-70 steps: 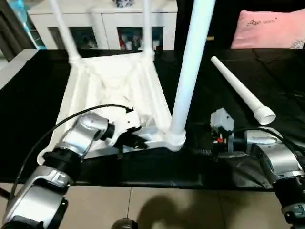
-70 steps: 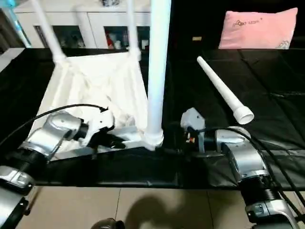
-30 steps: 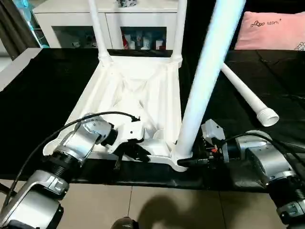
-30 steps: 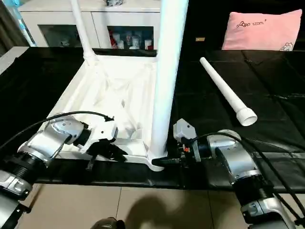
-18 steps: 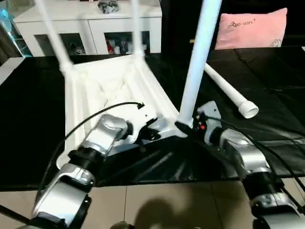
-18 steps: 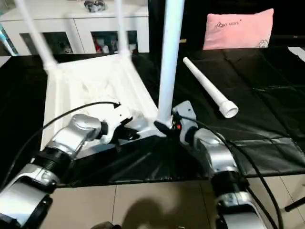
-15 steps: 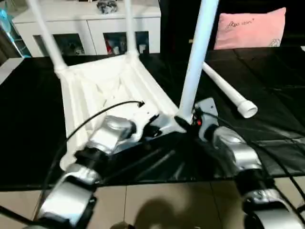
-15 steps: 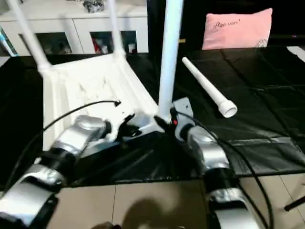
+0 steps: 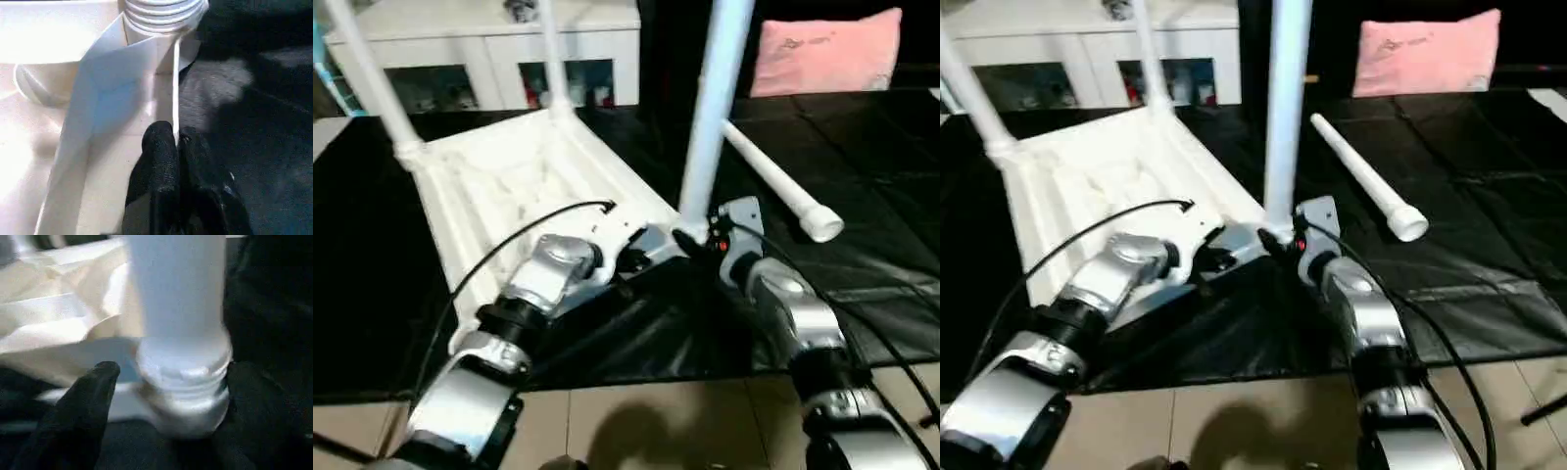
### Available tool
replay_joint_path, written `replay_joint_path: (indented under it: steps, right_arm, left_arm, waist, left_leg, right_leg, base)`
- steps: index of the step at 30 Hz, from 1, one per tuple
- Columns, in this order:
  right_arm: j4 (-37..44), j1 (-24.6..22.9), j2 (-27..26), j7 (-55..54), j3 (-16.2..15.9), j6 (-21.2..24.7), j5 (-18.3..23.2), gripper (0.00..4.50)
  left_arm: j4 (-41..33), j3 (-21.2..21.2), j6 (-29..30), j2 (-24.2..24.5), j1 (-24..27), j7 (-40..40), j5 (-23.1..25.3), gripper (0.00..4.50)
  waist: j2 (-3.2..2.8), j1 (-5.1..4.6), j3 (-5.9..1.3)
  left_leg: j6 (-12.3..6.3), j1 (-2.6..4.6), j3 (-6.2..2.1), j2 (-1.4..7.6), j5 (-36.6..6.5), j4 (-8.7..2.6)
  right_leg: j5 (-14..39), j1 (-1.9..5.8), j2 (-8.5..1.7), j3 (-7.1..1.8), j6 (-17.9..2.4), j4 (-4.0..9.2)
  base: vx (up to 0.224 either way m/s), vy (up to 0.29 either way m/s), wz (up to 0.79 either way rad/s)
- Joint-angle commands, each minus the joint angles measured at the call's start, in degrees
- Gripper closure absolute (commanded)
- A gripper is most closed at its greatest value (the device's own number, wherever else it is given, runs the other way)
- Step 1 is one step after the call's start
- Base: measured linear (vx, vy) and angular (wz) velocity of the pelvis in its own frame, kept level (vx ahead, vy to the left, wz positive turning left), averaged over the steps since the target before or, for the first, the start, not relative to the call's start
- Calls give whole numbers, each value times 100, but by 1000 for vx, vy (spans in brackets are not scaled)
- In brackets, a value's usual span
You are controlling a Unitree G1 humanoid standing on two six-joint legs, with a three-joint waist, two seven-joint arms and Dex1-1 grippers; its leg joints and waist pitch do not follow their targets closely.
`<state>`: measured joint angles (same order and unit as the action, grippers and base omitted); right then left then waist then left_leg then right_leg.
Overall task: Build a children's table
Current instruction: Rotate leg to tighten
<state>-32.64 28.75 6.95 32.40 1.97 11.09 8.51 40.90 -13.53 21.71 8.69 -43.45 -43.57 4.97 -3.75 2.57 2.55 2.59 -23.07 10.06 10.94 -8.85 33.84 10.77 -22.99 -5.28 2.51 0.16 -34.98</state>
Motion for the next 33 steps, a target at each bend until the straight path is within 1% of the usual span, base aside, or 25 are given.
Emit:
replay_joint_path:
  steps: [1,2,3,4,5,7,8,9,11,19,20,25,32,33]
  right_arm:
    - [120,-21,-57,398,-303,40,92,40]
    - [254,-84,92,610,-300,-16,125,22]
    - [345,-126,192,752,-299,-52,148,14]
    - [345,-126,192,752,-299,-52,148,7]
    - [345,-126,192,752,-299,-52,148,2]
    - [345,-126,192,752,-299,-52,148,2]
    - [345,-126,192,752,-299,-52,148,2]
    - [345,-126,192,752,-299,-52,148,2]
    - [345,-126,192,752,-299,-52,148,2]
    - [345,-126,192,752,-299,-52,148,2]
    - [345,-126,192,752,-299,-52,148,2]
    - [345,-126,192,752,-299,-52,148,2]
    - [345,-126,192,752,-299,-52,148,2]
    - [489,-194,339,999,-297,-74,204,2]
  left_arm:
    - [-96,-16,-169,-13,-227,-56,15,450]
    - [-120,-41,-244,79,-186,-178,27,450]
    - [-139,-59,-296,140,-156,-262,35,450]
    - [-139,-59,-296,140,-156,-262,35,450]
    - [-139,-59,-296,140,-156,-262,35,450]
    - [-139,-59,-296,140,-156,-262,35,450]
    - [-139,-59,-296,140,-156,-262,35,450]
    - [-139,-59,-296,140,-156,-262,35,450]
    - [-139,-59,-296,140,-156,-262,35,450]
    - [-139,-59,-296,140,-156,-262,35,450]
    - [-139,-59,-296,140,-156,-262,35,450]
    - [-139,-59,-296,140,-156,-262,35,450]
    - [-139,-59,-296,140,-156,-262,35,450]
    - [-173,-98,-372,235,-112,-411,35,450]
  waist:
    - [62,50,-399]
    - [54,48,-396]
    - [57,67,-399]
    - [53,72,-405]
    - [48,71,-413]
    - [50,71,-411]
    - [50,74,-402]
    - [50,74,-402]
    - [50,77,-395]
    - [53,76,-391]
    - [46,78,-392]
    - [51,76,-393]
    - [48,76,-387]
    - [49,74,-386]
  left_leg:
    - [-305,103,-63,120,-1422,-400]
    - [-306,111,-56,125,-1393,-395]
    - [-325,123,-51,129,-1371,-385]
    - [-339,120,-51,135,-1324,-382]
    - [-375,113,-49,138,-1206,-377]
    - [-398,113,-47,135,-1179,-372]
    - [-396,120,-43,138,-1241,-377]
    - [-396,120,-43,138,-1241,-377]
    - [-350,125,-44,141,-1334,-387]
    - [-320,122,-44,141,-1362,-394]
    - [-312,124,-48,145,-1370,-397]
    - [-315,121,-45,141,-1357,-394]
    - [-296,122,-47,145,-1413,-405]
    - [-289,123,-46,143,-1420,-403]
  right_leg:
    - [812,301,-249,-103,-1278,437]
    - [779,291,-250,-110,-1330,436]
    - [741,293,-244,-111,-1345,445]
    - [655,293,-248,-116,-1363,427]
    - [399,289,-239,-112,-1438,396]
    - [336,287,-244,-109,-1484,391]
    - [430,283,-249,-109,-1503,402]
    - [430,283,-249,-109,-1503,402]
    - [614,280,-251,-113,-1472,417]
    - [650,277,-250,-117,-1442,421]
    - [660,276,-254,-118,-1439,421]
    - [576,277,-250,-118,-1454,416]
    - [682,272,-253,-120,-1432,426]
    - [688,271,-252,-122,-1426,429]
  base:
    - [0,0,0]
    - [0,0,0]
    - [0,0,0]
    - [0,0,0]
    - [0,0,0]
    - [0,0,0]
    - [0,0,0]
    - [0,0,0]
    - [0,0,0]
    - [0,0,0]
    - [0,0,0]
    - [0,0,0]
    - [0,0,0]
    - [0,0,0]
